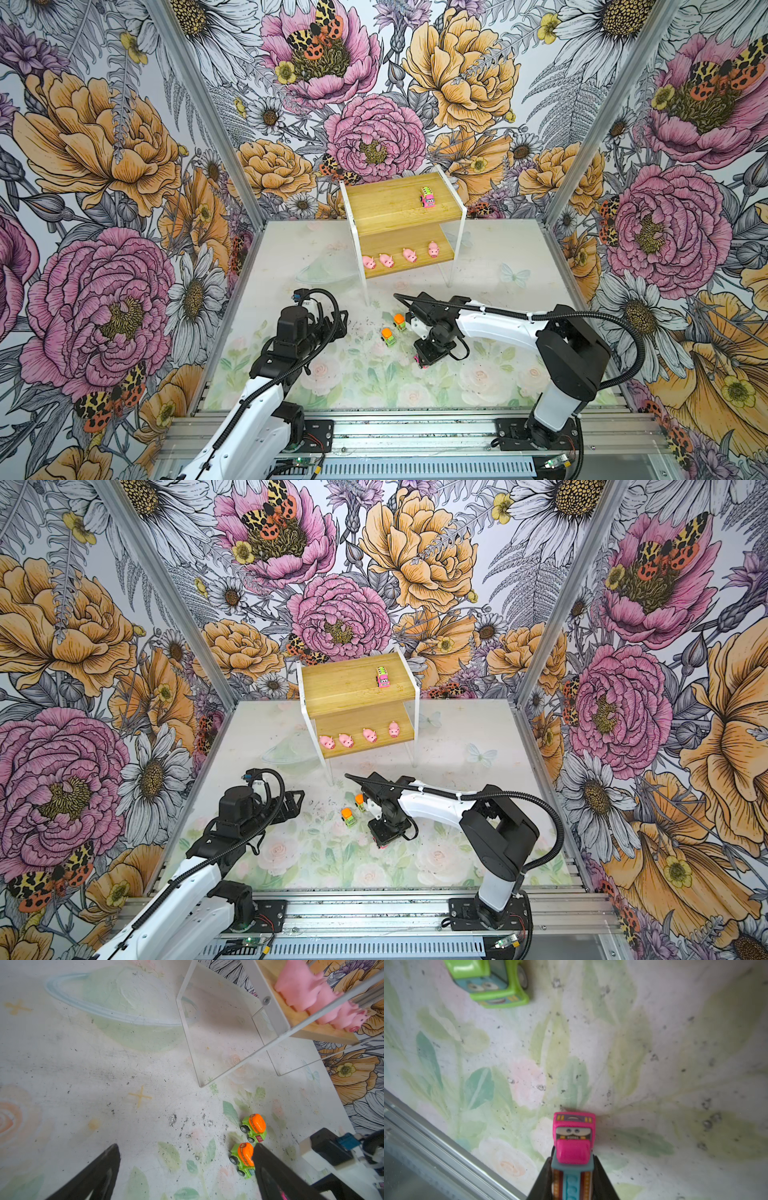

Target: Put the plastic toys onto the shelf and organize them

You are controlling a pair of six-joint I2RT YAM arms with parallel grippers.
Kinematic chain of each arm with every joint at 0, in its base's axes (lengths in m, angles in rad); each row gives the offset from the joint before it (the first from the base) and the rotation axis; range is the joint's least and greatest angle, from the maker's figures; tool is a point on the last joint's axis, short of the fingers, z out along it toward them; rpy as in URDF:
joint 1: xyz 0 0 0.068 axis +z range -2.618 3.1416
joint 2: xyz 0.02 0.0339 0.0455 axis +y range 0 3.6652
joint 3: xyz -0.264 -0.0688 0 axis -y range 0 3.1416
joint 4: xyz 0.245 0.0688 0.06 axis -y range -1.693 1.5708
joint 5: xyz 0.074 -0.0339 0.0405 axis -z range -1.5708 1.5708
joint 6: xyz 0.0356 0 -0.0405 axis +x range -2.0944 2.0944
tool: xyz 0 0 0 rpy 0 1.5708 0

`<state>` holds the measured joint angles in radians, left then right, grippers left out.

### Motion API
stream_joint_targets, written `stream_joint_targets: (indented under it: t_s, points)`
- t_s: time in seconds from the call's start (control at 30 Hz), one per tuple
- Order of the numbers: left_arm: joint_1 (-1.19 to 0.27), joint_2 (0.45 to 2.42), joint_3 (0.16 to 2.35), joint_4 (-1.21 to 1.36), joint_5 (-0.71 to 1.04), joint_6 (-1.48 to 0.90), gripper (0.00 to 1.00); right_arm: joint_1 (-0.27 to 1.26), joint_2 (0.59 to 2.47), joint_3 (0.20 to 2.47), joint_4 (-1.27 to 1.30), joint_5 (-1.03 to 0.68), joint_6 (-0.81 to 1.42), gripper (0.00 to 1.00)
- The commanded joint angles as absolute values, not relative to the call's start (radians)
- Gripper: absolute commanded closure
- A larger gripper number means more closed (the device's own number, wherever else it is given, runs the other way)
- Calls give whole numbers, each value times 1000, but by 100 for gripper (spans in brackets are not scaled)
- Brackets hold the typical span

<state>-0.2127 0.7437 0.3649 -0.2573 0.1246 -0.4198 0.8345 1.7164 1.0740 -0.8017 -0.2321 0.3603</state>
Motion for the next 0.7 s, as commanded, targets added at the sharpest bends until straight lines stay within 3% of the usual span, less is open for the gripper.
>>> stream_joint_targets:
  t_s: [0.0,0.17,0.3,0.37,0.57,0.67]
  points:
    - [-202,747,380,-232,146,-413,1,816,1687,1076,-804,-141,408,78]
    - [-202,739,377,-235,143,-414,1,802,1686,1088,-806,-156,362,72]
    - [-202,739,377,-238,142,-413,1,799,1690,1107,-818,-151,324,50]
    - [-202,737,376,-239,141,-414,1,798,1680,1112,-822,-109,335,44]
    - [-201,726,374,-244,133,-415,1,799,1599,1087,-822,-30,404,35]
    - [-201,735,377,-239,137,-414,1,809,1543,1051,-821,-8,446,36]
